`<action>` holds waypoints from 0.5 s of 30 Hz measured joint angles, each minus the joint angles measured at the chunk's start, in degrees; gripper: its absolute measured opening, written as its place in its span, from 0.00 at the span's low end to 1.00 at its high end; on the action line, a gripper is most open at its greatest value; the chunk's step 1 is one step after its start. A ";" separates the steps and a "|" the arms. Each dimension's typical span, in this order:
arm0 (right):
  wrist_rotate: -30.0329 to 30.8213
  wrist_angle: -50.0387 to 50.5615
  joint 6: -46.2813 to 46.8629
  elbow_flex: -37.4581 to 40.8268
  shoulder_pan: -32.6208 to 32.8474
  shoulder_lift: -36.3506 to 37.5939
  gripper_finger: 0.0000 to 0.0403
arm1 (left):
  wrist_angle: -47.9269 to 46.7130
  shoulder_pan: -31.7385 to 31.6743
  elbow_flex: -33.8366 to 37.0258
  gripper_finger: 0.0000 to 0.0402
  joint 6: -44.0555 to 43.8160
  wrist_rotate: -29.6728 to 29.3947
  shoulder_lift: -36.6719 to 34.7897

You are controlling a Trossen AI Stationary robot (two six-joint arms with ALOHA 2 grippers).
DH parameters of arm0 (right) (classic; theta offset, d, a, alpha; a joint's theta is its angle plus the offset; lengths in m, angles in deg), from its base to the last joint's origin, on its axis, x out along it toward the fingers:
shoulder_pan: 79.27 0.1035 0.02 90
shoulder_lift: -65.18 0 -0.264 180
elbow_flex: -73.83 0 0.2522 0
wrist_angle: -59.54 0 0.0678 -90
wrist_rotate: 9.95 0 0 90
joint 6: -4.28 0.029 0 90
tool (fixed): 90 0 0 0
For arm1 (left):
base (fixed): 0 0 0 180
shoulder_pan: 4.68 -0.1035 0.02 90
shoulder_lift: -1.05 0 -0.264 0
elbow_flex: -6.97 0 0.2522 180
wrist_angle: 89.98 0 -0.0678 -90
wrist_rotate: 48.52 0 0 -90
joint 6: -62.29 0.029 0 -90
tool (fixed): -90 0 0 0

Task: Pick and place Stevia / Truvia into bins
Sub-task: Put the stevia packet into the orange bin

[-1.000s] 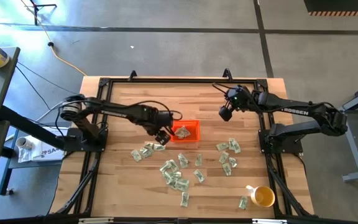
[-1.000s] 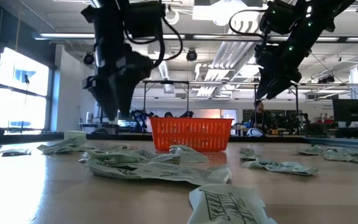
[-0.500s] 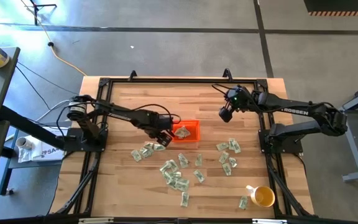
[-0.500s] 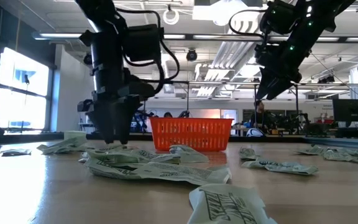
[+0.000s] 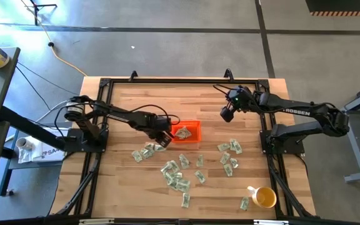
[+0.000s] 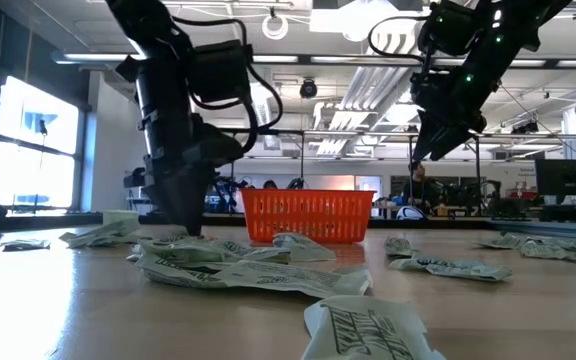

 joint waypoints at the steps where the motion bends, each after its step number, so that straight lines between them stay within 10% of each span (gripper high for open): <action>1: 0.02 0.04 0.00 0.00 0.00 0.00 0.86 | 0.00 0.00 0.06 0.27 0.36 -0.34 0.00; 9: -0.01 0.24 0.35 0.00 0.00 0.00 0.86 | -0.22 0.00 0.11 0.07 0.65 -1.81 0.07; 15: -0.15 0.24 0.46 0.00 0.00 0.00 0.86 | -0.14 0.00 0.11 0.11 0.08 -1.83 0.08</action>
